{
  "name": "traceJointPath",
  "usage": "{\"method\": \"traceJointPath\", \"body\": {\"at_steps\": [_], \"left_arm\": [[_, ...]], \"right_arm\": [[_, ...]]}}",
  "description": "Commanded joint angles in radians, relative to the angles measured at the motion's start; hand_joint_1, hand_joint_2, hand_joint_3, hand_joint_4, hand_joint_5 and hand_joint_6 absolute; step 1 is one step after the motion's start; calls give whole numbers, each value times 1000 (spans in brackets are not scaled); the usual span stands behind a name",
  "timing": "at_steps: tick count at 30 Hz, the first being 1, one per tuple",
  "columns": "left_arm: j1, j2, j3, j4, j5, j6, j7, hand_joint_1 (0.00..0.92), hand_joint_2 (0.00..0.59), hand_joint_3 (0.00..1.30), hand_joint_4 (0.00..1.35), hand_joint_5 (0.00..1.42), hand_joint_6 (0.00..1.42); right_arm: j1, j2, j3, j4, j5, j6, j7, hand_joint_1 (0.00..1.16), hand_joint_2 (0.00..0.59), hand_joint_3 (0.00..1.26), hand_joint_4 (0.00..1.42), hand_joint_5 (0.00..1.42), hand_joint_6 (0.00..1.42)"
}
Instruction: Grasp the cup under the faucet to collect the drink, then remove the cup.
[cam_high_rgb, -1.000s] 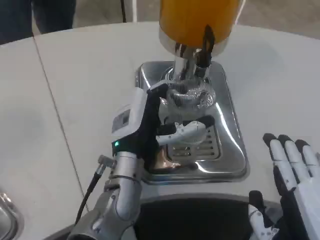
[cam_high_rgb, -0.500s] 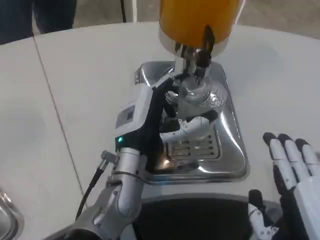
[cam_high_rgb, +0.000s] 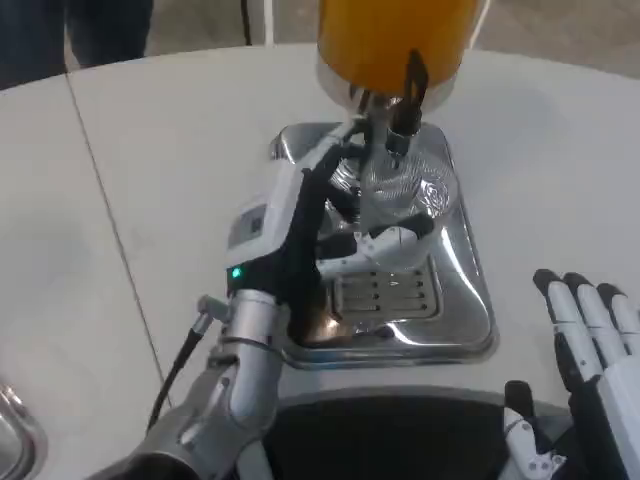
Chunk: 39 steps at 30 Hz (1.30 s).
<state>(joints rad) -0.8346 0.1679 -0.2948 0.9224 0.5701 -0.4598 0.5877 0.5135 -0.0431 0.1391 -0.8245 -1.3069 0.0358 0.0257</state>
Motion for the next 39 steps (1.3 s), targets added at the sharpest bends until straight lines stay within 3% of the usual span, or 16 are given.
{"method": "traceJointPath", "body": {"at_steps": [1,7,15,24,30,39], "left_arm": [[37,48,12,-72,5,-18,10,407,62,211,267,642,814],[102,104,54,-188,-16,-3,-16,392,61,209,266,630,801],[242,174,117,-412,-4,70,-67,400,77,209,259,609,747],[476,267,167,-739,73,168,-147,352,109,110,133,383,344],[643,308,203,-874,63,149,-193,288,129,17,7,270,245],[790,331,239,-953,22,101,-290,182,123,0,0,100,91]], "right_arm": [[2,16,10,2,6,1,-22,186,586,24,0,0,65],[-9,43,22,-16,41,5,-23,180,586,24,0,0,65],[-62,79,-12,-60,114,32,14,173,586,24,0,0,65],[-238,116,-35,-55,177,105,93,167,586,24,0,0,65],[-355,122,-41,-28,212,164,126,165,586,24,0,0,65],[-564,134,-49,58,283,278,138,173,586,24,0,0,65]]}}
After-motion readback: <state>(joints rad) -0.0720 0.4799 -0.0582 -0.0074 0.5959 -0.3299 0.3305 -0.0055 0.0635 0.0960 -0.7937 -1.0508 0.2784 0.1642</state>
